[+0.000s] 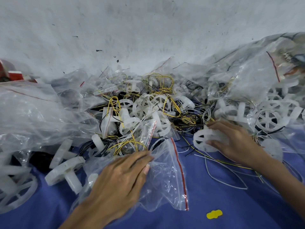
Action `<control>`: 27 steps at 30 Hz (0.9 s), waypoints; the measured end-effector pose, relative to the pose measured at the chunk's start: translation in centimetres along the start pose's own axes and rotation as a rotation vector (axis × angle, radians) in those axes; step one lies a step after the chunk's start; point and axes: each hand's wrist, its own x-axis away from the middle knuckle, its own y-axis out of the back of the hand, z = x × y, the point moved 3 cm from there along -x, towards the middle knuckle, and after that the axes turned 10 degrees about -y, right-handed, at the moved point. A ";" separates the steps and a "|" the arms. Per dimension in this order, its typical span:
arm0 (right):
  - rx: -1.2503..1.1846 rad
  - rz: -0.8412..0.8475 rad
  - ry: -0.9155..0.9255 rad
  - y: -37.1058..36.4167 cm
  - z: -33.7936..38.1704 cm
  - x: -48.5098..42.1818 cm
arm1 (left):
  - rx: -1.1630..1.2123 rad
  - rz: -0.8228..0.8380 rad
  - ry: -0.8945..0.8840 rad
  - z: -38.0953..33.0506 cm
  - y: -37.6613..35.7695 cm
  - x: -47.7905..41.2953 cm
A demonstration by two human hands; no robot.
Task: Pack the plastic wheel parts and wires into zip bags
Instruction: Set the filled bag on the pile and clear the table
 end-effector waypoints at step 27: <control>-0.079 0.314 0.188 1.5 0.8 0.6 | 0.009 -0.017 0.000 0.2 0.2 0.1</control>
